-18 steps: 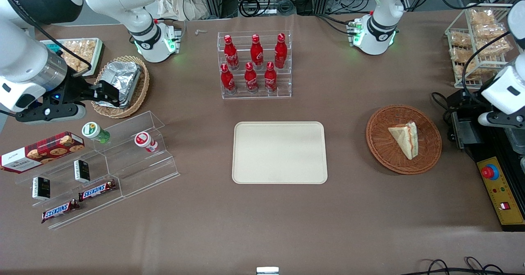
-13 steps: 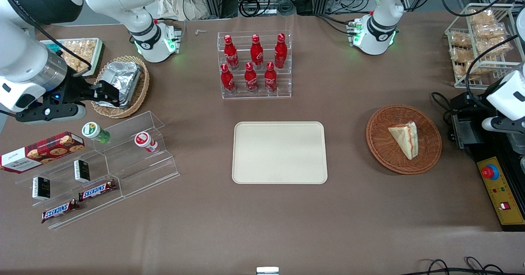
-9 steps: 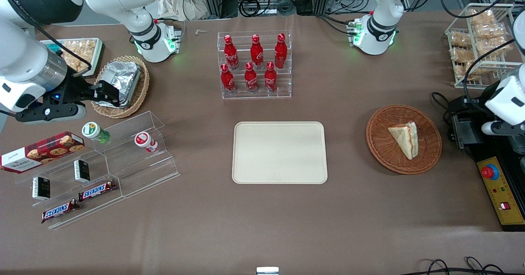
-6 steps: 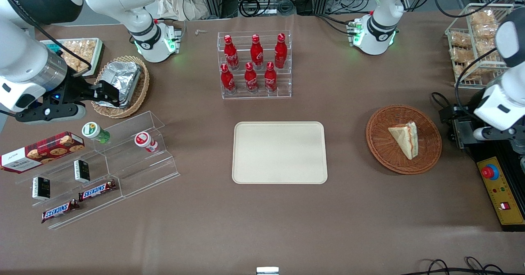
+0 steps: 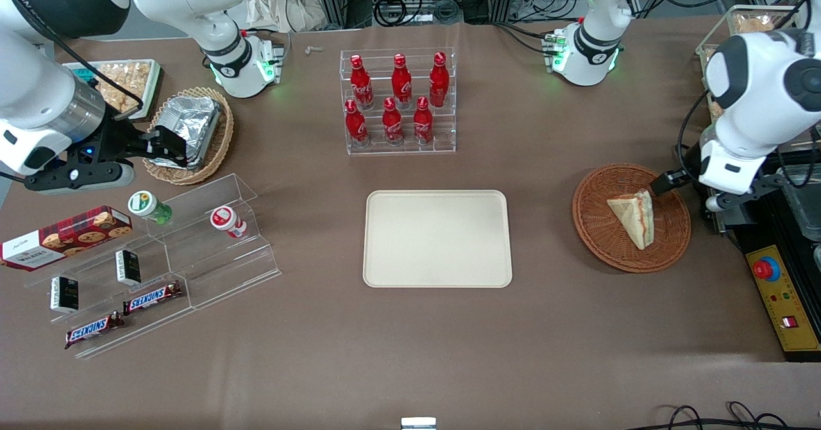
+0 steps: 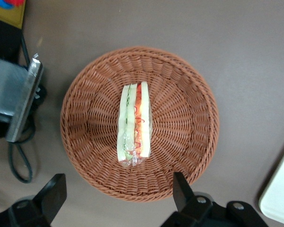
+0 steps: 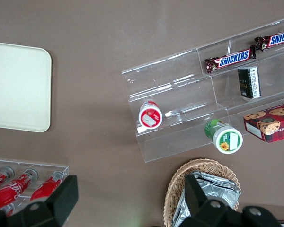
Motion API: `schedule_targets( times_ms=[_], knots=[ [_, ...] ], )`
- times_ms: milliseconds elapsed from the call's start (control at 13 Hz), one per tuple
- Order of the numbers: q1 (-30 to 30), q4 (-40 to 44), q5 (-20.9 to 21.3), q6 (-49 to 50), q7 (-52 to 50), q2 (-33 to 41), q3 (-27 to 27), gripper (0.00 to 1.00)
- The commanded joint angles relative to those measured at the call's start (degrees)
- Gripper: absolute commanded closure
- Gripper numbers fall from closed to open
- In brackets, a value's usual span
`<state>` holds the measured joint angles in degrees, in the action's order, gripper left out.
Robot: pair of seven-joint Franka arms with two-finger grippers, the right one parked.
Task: Place sandwich from basket to tray
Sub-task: 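Lower the open left gripper over the wrapped sandwich in the basket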
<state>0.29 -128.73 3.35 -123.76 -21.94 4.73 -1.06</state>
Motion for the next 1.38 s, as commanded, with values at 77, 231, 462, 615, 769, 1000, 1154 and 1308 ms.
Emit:
schedule_targets(
  times_ms=[77, 231, 462, 615, 769, 1000, 1154, 1308],
  knots=[
    [-0.4, -9.3, -0.2, -11.6, -2.6, 0.8, -0.5, 0.00],
    [-0.4, -12.3, 0.3, -17.5, -2.4, -0.9, -0.5, 0.00],
    [-0.4, -15.6, 0.9, -23.7, -2.1, -4.0, -0.5, 0.00],
    [-0.4, -18.0, 1.0, -28.4, -1.8, -5.6, -0.6, 0.00],
    [0.0, -18.7, 1.0, -31.0, -1.7, -7.5, -0.6, 0.00],
    [0.2, -18.1, 1.0, -32.7, -1.5, -9.5, -0.7, 0.00],
    [0.2, -17.9, 1.0, -32.7, -1.4, -9.0, -0.8, 0.00],
    [0.2, -17.2, 1.0, -32.7, -1.4, -9.2, -0.8, 0.00]
  ],
)
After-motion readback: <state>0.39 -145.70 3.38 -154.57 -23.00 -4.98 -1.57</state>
